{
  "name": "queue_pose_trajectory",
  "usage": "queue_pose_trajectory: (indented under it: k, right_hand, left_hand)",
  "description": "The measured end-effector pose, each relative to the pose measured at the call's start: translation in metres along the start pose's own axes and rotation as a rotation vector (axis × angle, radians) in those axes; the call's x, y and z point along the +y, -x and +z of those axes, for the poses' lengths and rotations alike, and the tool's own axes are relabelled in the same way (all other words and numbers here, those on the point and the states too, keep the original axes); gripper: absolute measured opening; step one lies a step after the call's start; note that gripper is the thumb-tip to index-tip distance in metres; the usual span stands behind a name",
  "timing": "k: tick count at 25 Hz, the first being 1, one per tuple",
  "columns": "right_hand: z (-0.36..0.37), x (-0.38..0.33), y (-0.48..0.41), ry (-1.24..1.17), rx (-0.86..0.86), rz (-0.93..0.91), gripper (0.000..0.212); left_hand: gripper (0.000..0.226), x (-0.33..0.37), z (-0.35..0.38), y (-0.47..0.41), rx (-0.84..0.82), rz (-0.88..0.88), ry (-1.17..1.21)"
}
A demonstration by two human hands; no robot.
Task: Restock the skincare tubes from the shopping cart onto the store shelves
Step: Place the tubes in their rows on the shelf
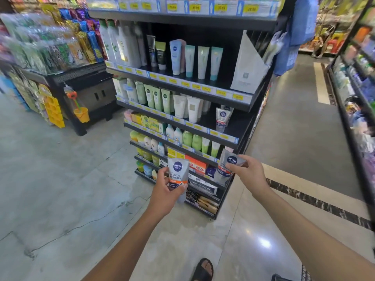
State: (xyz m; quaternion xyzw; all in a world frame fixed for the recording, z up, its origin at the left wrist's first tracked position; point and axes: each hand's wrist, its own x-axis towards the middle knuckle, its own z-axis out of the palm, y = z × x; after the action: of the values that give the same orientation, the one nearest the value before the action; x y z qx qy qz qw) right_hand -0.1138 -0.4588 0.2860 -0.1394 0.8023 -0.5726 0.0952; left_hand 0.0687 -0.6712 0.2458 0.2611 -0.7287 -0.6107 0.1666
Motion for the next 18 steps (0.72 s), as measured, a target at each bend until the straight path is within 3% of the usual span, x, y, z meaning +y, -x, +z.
queue_pose_trajectory:
  k: [5,12,18]
  right_hand:
    - [0.015,0.004,-0.086,-0.026,0.140,-0.101,0.020]
    - [0.027,0.006,-0.194,0.251,0.062,-0.397,0.027]
    - [0.047,0.028,-0.252,0.342,0.082,-0.383,0.029]
  left_hand:
    - [0.041,0.016,0.012,-0.085,-0.013,0.004,-0.049]
    - [0.041,0.029,0.035,-0.180,0.015,0.005,-0.031]
    - [0.044,0.022,0.042,-0.224,0.039,-0.016,-0.047]
